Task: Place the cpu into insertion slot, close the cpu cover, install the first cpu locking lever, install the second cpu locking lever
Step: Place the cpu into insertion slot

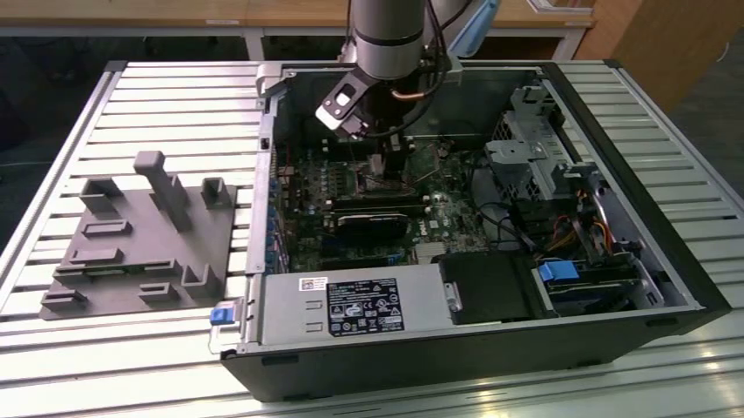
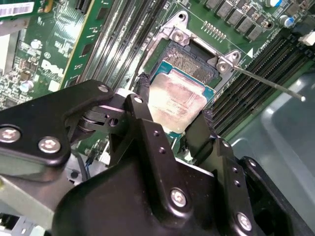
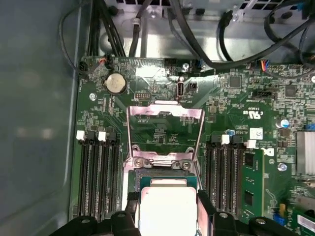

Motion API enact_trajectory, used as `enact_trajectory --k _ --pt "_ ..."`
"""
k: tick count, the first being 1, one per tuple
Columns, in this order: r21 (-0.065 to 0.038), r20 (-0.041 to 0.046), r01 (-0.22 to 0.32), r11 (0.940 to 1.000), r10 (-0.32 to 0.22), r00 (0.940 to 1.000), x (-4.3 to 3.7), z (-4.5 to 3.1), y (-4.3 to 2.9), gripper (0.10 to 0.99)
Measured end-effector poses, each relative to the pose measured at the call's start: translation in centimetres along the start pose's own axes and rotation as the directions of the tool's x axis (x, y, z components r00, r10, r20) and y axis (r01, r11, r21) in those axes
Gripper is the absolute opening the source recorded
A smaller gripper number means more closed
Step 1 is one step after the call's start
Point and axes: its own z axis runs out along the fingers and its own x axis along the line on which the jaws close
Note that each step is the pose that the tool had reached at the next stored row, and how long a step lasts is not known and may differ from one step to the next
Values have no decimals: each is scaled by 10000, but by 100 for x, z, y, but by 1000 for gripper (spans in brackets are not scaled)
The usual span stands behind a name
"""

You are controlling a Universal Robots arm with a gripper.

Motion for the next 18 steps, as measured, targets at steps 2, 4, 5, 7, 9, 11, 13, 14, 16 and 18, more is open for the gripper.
enact_trajectory --k 2,4,5,7,9,11,13,14,16,18 --pt "0 4 0 10000 0 10000 5 27 -17 541" --pt "0 14 1 10000 -1 10000 9 57 -26 541" --pt "0 18 2 10000 -2 10000 12 75 -30 541" --pt "0 24 -5 10000 5 10000 15 109 -34 541" --pt "-1 31 -56 10000 56 10000 15 136 -42 541" --pt "-1 36 -100 10000 100 9999 15 153 -52 541" --pt "10 36 -102 9999 102 9999 16 172 -55 541" --pt "18 36 -102 9999 102 9999 17 181 -56 541" --pt "36 36 -104 9999 104 9999 19 197 -58 541" --pt "58 36 -113 9999 113 9999 21 214 -59 541"
